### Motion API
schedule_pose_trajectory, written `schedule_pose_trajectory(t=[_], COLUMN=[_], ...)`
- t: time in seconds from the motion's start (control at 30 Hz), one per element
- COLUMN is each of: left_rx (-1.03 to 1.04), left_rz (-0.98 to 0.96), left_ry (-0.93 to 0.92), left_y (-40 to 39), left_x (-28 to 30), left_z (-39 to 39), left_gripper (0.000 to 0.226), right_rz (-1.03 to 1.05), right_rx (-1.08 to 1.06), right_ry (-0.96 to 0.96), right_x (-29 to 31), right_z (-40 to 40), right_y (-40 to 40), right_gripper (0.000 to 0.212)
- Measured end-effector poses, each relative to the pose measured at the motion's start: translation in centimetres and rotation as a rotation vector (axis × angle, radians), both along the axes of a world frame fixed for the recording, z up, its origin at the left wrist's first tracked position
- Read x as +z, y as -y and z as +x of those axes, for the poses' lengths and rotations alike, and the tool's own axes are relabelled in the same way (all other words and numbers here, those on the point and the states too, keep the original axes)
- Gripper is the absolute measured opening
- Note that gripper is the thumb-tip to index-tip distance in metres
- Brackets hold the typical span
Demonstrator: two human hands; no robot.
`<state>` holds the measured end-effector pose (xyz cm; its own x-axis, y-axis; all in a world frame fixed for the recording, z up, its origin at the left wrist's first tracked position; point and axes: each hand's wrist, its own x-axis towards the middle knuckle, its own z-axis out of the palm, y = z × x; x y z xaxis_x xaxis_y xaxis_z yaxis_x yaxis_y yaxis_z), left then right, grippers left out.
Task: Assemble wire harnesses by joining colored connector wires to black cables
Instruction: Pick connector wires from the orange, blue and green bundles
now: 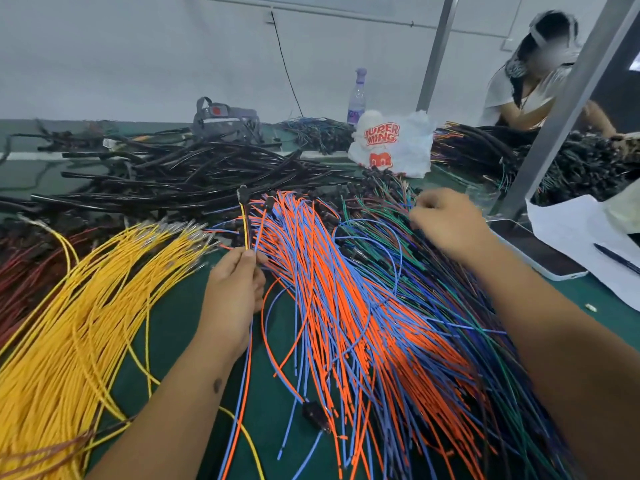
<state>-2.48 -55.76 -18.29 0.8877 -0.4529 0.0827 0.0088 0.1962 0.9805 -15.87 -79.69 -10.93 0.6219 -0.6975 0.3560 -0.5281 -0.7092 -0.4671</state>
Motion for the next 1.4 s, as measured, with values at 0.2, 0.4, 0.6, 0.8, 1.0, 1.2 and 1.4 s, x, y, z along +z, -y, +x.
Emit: schedule_pose_trajectory(t=[0.2,0.4,0.6,0.8,1.0,1.2,1.4], left_rx=[0.006,0.007,0.006,0.016,0.006,0.006,-0.008], left_rz=[0.018,0.027,0.065,0.083,0.13,0.137,0.16], left_ry=[0.003,0.027,0.087,0.071,0.133,0.16,0.213], left_y=[-0.1,-0.2,-0.2,0.2,0.2,0.2,0.1], left_x=[0.1,0.2,0.1,-0.4,-0.7,-0.7,-0.8], left_z=[-0.2,-0.3,-0.4,0.3,0.1,0.1,0.2], left_gripper=[0.031,0.03,0.031,0.032,0.031,0.03,0.03], right_rz=[0.247,0.069,0.092,0.302,0.3,0.494,0.369], right_rx=[0.163,0.136,0.085,0.244,0.293,0.277,0.231], right_ry=[-0.594,-0.449,-0.276,-0.403,-0.414,-0.468,-0.35], right_x=[0.8,-1.5,-1.4,-0.6,-0.9,-1.0,-1.0], right_z=[0.4,1.6,5.2,6.4,6.2,5.2,5.1], right_y=[-1.7,-2.1,-1.6,-0.7,-0.9,-1.4,-1.7], right_gripper=[0.026,0.042,0.019,0.03,0.03,0.018,0.014])
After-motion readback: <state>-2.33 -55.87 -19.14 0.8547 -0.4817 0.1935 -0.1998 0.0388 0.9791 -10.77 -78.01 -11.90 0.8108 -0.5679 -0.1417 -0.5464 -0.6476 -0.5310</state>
